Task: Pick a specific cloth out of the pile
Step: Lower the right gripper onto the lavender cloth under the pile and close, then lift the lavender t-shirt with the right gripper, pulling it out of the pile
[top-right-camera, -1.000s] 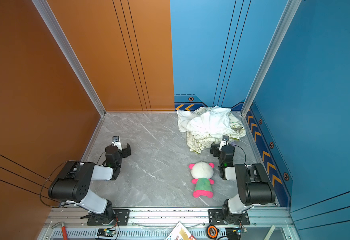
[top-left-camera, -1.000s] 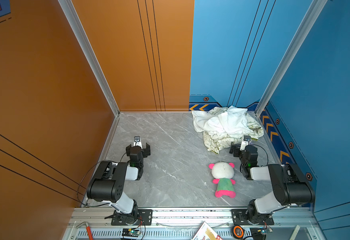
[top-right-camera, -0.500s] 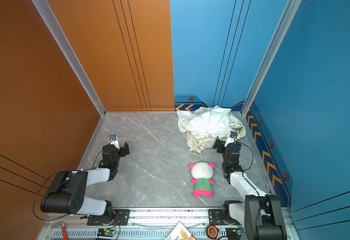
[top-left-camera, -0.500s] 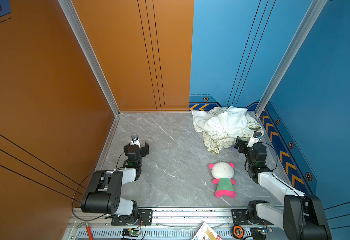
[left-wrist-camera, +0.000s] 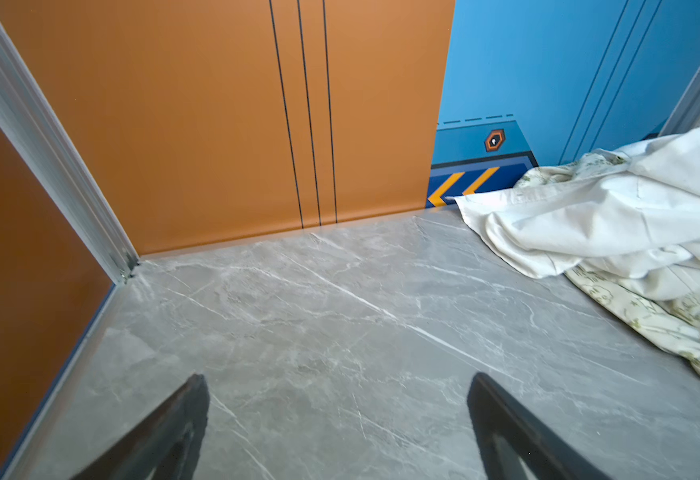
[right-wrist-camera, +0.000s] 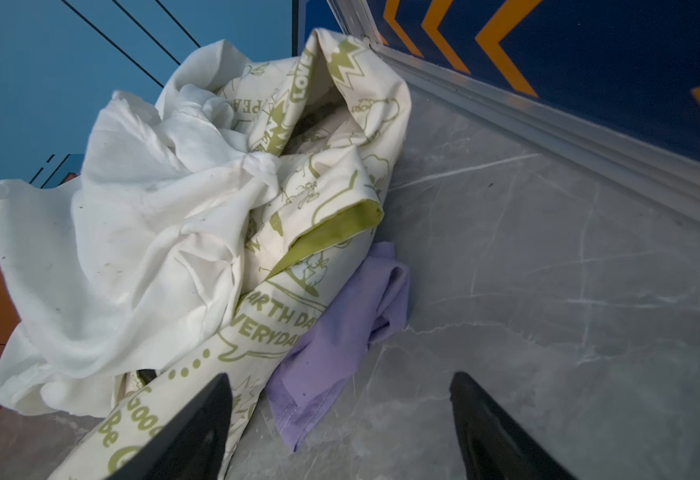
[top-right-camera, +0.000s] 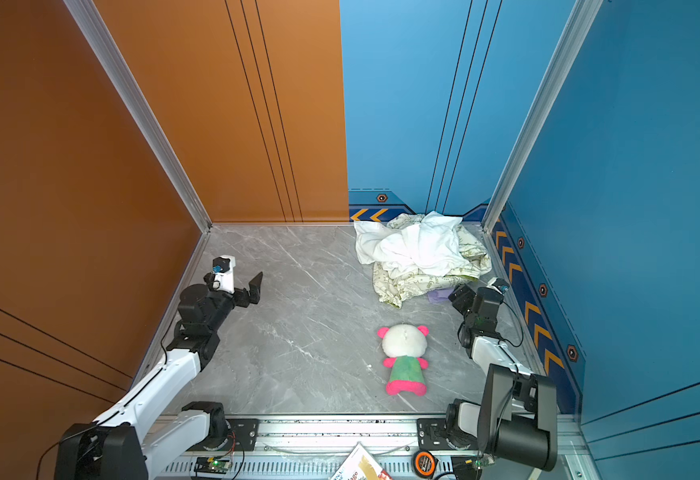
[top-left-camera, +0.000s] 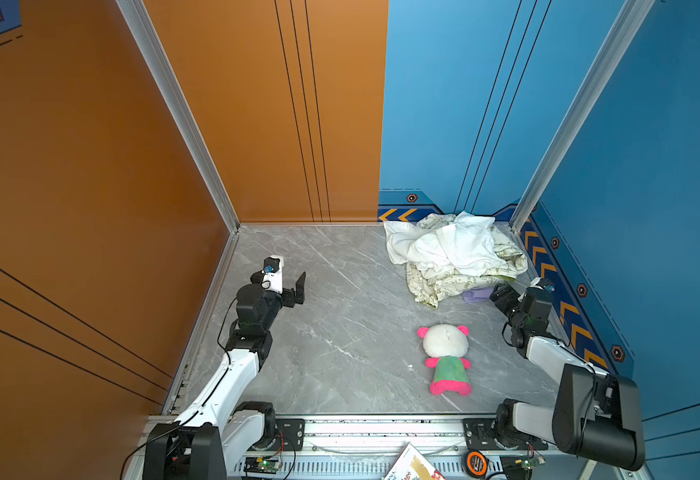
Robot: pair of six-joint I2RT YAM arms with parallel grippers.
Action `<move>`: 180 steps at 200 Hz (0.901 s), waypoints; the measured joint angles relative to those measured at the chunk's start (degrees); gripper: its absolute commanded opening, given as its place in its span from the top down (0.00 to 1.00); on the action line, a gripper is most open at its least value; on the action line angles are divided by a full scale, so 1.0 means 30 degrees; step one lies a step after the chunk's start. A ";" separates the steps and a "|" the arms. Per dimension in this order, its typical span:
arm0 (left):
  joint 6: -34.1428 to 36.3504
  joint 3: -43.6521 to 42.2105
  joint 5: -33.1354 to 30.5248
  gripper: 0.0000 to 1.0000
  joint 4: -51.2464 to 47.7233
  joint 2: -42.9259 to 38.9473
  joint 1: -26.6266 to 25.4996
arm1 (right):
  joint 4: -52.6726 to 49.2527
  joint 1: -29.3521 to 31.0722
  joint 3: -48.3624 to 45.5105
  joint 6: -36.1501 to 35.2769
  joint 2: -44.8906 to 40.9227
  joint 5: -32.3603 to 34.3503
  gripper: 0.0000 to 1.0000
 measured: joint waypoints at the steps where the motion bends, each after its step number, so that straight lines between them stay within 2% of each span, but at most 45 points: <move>1: -0.0007 -0.0007 0.0036 0.02 -0.0015 0.0000 0.0000 | 0.0066 -0.0044 0.0007 0.0138 0.0131 -0.0160 0.30; 12: -0.0015 -0.0022 0.0525 0.02 -0.0073 0.0007 0.0015 | 0.0430 -0.0372 0.0066 0.1078 0.1064 -0.1013 0.39; 18: -0.0015 -0.0022 0.0794 0.02 -0.0051 0.0007 0.0015 | 0.0656 -0.0532 0.0109 0.1610 0.1581 -0.1494 0.36; 32: -0.0015 -0.0022 0.1268 0.02 -0.0058 0.0007 0.0015 | 0.1530 -0.0867 0.0306 0.2594 0.2878 -0.2608 0.36; 46: -0.0022 -0.0022 0.1603 0.02 -0.0051 0.0007 0.0022 | 0.2550 -0.1049 0.0495 0.3504 0.4080 -0.3512 0.41; 72: -0.0022 -0.0022 0.2011 0.02 -0.0051 0.0007 0.0022 | 0.4466 -0.1107 0.0597 0.4954 0.5610 -0.4452 0.44; 81: -0.0022 -0.0022 0.2069 0.02 -0.0051 0.0007 0.0036 | 0.4991 -0.1107 0.0634 0.5319 0.6054 -0.4612 0.53; 105: -0.0015 -0.0022 0.2091 0.02 -0.0051 0.0007 0.0066 | 0.6127 -0.1122 0.1122 0.6331 0.7504 -0.5027 0.65; 147: -0.0015 -0.0022 0.2215 0.02 -0.0051 0.0007 0.0146 | 0.8036 -0.1144 0.1807 0.7905 0.9537 -0.5661 0.97; 180: -0.0015 -0.0022 0.2215 0.02 -0.0051 -0.0007 0.0146 | 0.9085 -0.1137 0.1807 0.8925 0.9748 -0.5807 1.00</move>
